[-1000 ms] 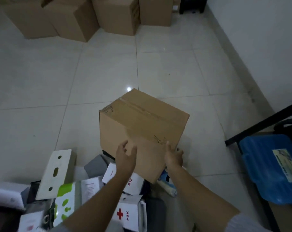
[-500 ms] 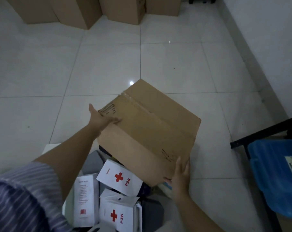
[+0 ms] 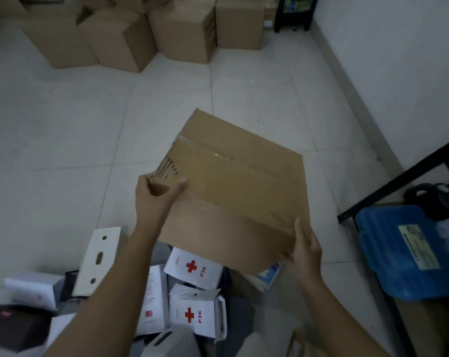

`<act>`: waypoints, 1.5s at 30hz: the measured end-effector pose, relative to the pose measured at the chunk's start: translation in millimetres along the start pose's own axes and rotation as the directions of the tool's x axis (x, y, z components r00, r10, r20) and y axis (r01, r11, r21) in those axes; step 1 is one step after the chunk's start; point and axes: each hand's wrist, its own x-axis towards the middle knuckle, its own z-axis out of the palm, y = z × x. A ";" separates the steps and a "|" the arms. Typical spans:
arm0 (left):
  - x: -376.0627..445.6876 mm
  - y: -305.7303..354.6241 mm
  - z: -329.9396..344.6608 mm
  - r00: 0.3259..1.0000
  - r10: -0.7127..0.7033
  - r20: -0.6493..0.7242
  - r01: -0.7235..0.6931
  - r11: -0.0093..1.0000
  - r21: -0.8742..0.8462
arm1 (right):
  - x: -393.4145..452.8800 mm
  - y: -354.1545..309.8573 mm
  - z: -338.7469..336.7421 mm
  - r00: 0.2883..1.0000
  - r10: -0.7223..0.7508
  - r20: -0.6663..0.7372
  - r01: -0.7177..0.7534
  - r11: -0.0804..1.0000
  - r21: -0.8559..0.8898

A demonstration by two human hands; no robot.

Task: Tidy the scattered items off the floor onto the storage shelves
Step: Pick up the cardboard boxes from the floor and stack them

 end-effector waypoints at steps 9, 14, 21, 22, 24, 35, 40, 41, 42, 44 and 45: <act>-132.6 117.9 -116.0 0.995 -0.060 -0.077 0.046 0.984 -0.170 | -151.6 -133.7 -23.9 0.942 -0.331 -0.065 0.315 0.932 -0.176; -221.4 181.6 -202.7 0.998 -0.006 -0.059 -0.008 0.969 -0.246 | -276.2 -184.8 -60.3 0.910 -0.409 -0.066 0.408 0.912 -0.035; -341.5 243.0 -314.6 0.995 0.081 -0.056 -0.094 0.955 -0.281 | -443.3 -206.8 -130.1 0.834 -0.543 -0.098 0.546 0.838 0.007; -358.3 250.4 -326.0 0.994 0.099 -0.048 -0.108 0.954 -0.279 | -462.7 -205.5 -142.3 0.825 -0.554 -0.110 0.559 0.829 0.016; -388.7 263.4 -344.2 0.991 0.131 -0.038 -0.137 0.954 -0.267 | -498.8 -202.8 -167.9 0.809 -0.570 -0.144 0.579 0.815 0.028; -536.9 324.4 -382.3 0.958 0.284 0.048 -0.260 0.924 -0.281 | -655.5 -180.9 -327.5 0.726 -0.550 -0.412 0.608 0.794 0.010; -608.6 345.7 -385.2 0.930 0.349 0.114 -0.298 0.898 -0.324 | -723.6 -168.9 -404.7 0.665 -0.537 -0.518 0.627 0.779 -0.002; -625.2 348.6 -385.7 0.921 0.368 0.124 -0.308 0.887 -0.343 | -737.3 -163.5 -420.8 0.654 -0.529 -0.541 0.629 0.778 0.000; -642.9 352.3 -386.3 0.913 0.385 0.133 -0.315 0.875 -0.367 | -751.0 -158.3 -436.7 0.641 -0.523 -0.562 0.632 0.775 0.000; -677.8 359.1 -386.2 0.892 0.426 0.151 -0.335 0.847 -0.412 | -779.9 -146.2 -468.4 0.614 -0.516 -0.597 0.649 0.761 0.009; -693.7 361.9 -385.5 0.881 0.445 0.162 -0.344 0.836 -0.428 | -794.2 -140.3 -483.8 0.596 -0.513 -0.617 0.655 0.756 0.004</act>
